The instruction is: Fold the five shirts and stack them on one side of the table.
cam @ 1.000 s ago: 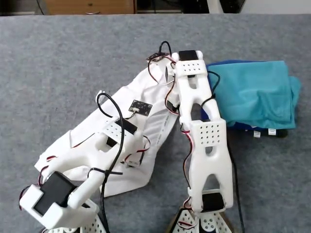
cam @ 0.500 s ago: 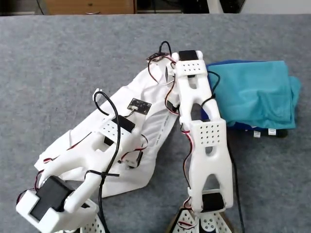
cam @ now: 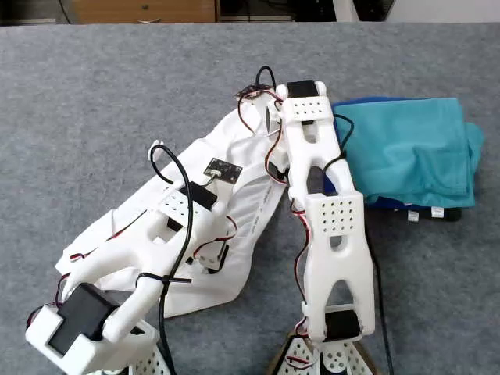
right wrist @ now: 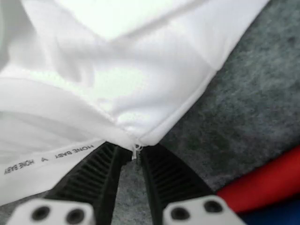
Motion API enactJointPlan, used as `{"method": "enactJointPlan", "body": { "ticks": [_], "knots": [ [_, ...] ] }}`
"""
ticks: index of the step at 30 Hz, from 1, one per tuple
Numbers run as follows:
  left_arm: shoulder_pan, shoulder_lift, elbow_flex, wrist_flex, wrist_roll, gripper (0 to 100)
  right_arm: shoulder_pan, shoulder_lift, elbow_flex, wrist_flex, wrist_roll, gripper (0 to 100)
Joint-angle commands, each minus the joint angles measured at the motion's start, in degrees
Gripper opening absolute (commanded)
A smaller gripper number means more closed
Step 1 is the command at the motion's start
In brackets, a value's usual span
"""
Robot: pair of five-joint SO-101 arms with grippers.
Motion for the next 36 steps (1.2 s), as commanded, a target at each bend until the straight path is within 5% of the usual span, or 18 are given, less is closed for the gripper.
{"method": "enactJointPlan", "body": {
  "ticks": [1,8,13,36],
  "knots": [
    [-0.5,-2.2,-2.1,-0.1,-0.3,16,1.9,0.0,-2.4,-1.3,-0.7,0.5],
    [-0.5,-1.8,-1.9,-0.5,-0.2,15,1.9,0.0,-2.4,-1.3,-0.7,0.5],
    [-0.5,-1.9,-2.3,-0.5,-0.5,5,1.9,0.0,-2.4,-1.3,-0.6,0.5],
    [-3.5,-2.2,-6.9,6.9,-7.6,6,1.8,0.0,-2.4,-1.3,-0.6,0.5]
  ]
}}
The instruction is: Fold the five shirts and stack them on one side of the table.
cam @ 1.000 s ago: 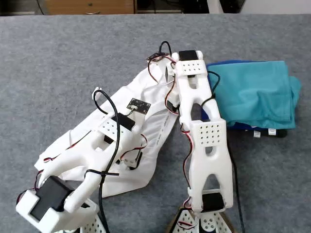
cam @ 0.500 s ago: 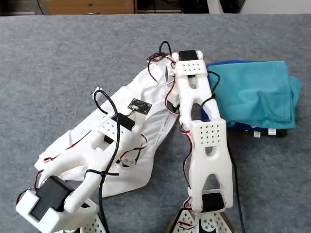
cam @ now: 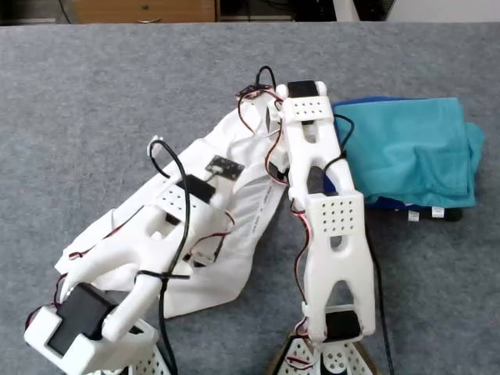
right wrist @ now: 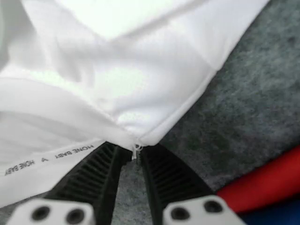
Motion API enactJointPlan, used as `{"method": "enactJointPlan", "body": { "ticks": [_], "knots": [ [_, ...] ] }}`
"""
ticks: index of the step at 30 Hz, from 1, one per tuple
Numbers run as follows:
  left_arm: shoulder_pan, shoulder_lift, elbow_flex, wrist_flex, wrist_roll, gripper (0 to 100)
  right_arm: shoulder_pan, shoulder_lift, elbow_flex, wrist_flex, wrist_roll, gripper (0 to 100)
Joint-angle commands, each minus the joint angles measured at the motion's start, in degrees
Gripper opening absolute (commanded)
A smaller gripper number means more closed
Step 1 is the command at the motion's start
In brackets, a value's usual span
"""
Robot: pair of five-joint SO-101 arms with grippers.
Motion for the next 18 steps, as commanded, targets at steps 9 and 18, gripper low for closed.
{"method": "enactJointPlan", "body": {
  "ticks": [9,18],
  "knots": [
    [-6.4,-1.8,-6.3,3.6,-7.6,6,1.8,0.0,-2.3,-1.3,-0.6,0.5],
    [-7.7,-2.3,-7.8,3.9,-7.6,2,1.8,0.0,-2.3,-1.3,-0.6,0.5]
  ]
}}
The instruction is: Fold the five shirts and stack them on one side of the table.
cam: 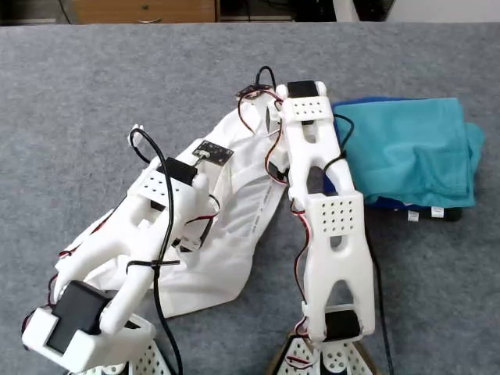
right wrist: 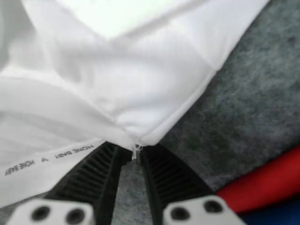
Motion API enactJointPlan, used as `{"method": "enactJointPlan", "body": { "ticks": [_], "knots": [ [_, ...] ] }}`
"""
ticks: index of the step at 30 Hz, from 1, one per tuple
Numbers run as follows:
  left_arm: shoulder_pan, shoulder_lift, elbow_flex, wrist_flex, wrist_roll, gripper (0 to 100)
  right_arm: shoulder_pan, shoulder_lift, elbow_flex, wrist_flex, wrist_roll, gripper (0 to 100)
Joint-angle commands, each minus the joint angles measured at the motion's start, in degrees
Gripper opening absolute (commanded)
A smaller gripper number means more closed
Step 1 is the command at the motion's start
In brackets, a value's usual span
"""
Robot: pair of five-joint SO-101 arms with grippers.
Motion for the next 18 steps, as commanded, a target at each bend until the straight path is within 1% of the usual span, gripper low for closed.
{"method": "enactJointPlan", "body": {
  "ticks": [1,2,4,8,11,13,16,18],
  "knots": [
    [-3.2,-2.3,-4.7,1.6,-0.6,2,1.8,0.0,-2.3,-1.3,-0.6,0.5],
    [-5.2,-2.3,-6.7,2.7,-0.8,2,1.8,0.0,-2.3,-1.3,-0.6,0.5],
    [-11.3,-2.3,-12.0,5.9,-3.6,2,1.9,0.0,-2.3,-1.2,-0.6,0.5],
    [-27.7,-2.2,-27.3,10.7,-7.3,2,2.1,-0.3,-2.5,-1.1,-0.4,0.5],
    [-39.1,-1.6,-38.1,11.0,-7.9,2,2.2,-0.7,-3.8,1.7,5.2,0.5],
    [-43.5,-1.0,-41.8,7.9,-7.8,2,2.0,-1.5,-6.3,3.3,5.8,0.5],
    [-47.8,2.2,-43.0,-1.6,-7.4,2,1.8,-3.1,-9.9,5.4,6.1,0.6],
    [-49.9,5.3,-43.4,-6.4,-6.0,2,2.2,-4.9,-10.9,5.6,5.9,4.8]
  ]
}}
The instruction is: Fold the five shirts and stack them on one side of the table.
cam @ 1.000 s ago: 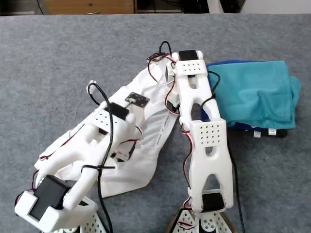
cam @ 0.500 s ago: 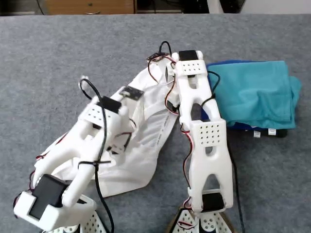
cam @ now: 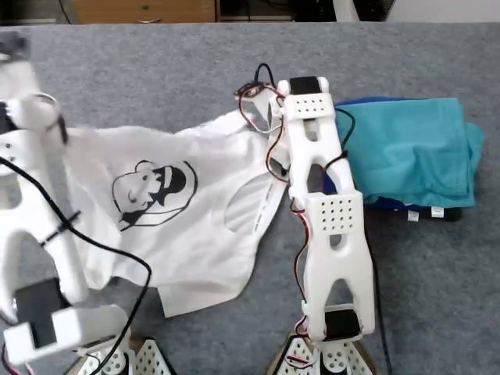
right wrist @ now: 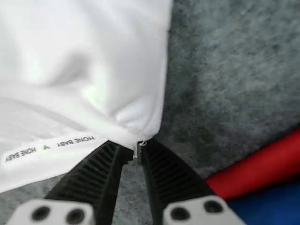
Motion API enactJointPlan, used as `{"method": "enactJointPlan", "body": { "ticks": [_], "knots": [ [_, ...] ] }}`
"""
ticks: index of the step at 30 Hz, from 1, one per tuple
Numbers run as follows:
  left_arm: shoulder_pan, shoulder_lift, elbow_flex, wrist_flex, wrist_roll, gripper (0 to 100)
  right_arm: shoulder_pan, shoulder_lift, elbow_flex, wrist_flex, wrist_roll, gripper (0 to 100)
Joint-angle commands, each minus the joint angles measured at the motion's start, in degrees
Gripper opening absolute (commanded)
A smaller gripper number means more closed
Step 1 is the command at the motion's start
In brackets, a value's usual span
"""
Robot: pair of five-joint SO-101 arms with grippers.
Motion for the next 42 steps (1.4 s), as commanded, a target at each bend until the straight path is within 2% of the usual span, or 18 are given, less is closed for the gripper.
{"method": "enactJointPlan", "body": {
  "ticks": [1,5,8,12,16,20,23,27,34,38,42],
  "knots": [
    [-4.9,4.1,-3.6,-9.0,2.8,2,2.2,-6.2,-3.6,1.3,0.5,9.0],
    [-8.7,10.8,-5.8,-13.5,7.5,2,3.6,-13.0,1.5,1.3,0.4,27.0],
    [-9.1,16.0,-9.3,-13.5,8.5,2,3.6,-18.5,2.9,1.0,-3.0,30.6],
    [-6.2,22.7,-14.2,-12.6,8.9,2,1.5,-24.1,2.9,0.1,-7.7,23.1],
    [-2.7,27.6,-20.0,-7.8,8.8,2,-8.9,-22.6,4.9,-2.5,-10.9,0.2],
    [-0.8,31.0,-24.1,-4.2,9.1,2,-20.1,-15.4,6.1,-8.2,-12.0,4.5],
    [-1.0,32.7,-25.3,-1.9,9.1,2,-24.4,-9.3,6.0,-12.4,-12.9,3.4],
    [-1.6,33.0,-25.1,1.0,9.1,2,-25.2,-2.3,6.0,-12.3,-12.7,3.0],
    [-3.4,33.0,-25.4,2.2,9.1,2,-20.0,0.8,2.4,1.5,-8.8,0.2],
    [-4.7,33.0,-24.9,2.3,9.1,2,-18.3,-0.8,12.5,1.3,-8.8,0.2],
    [-6.5,33.1,-24.8,2.3,8.9,2,-18.1,-9.2,29.5,-0.1,-8.4,0.2]
  ]
}}
